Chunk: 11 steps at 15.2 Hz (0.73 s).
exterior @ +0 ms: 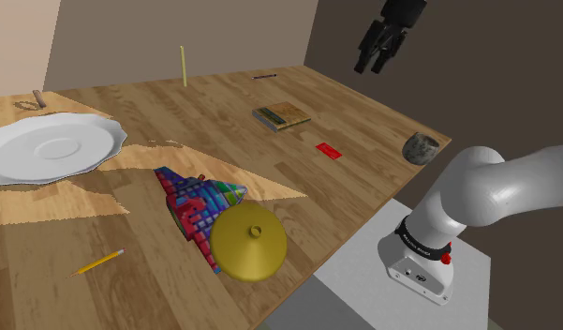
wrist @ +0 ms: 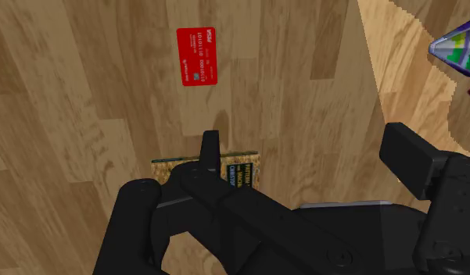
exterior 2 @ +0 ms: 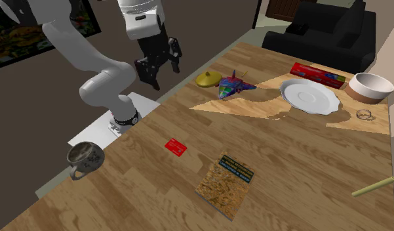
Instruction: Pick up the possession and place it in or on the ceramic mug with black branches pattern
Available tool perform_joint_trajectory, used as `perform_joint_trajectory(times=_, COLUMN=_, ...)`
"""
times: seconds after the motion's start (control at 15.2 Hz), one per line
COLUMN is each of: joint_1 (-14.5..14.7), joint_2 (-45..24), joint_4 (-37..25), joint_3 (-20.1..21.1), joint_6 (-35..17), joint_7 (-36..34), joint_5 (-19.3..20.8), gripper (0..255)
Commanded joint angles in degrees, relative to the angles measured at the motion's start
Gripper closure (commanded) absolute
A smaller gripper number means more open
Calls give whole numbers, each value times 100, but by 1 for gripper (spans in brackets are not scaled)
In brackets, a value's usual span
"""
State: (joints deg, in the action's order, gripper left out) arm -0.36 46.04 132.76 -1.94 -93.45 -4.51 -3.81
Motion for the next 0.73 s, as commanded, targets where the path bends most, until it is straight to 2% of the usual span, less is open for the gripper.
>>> perform_joint_trajectory(times=0.0, joint_1=0, joint_2=0, joint_4=0, joint_3=0, joint_6=0, joint_7=0, joint_5=0, gripper=0)
perform_joint_trajectory(times=0.66, joint_1=-52, joint_2=-2183, joint_4=-108, joint_3=-235, joint_6=-70, joint_7=312, joint_5=210, gripper=0)
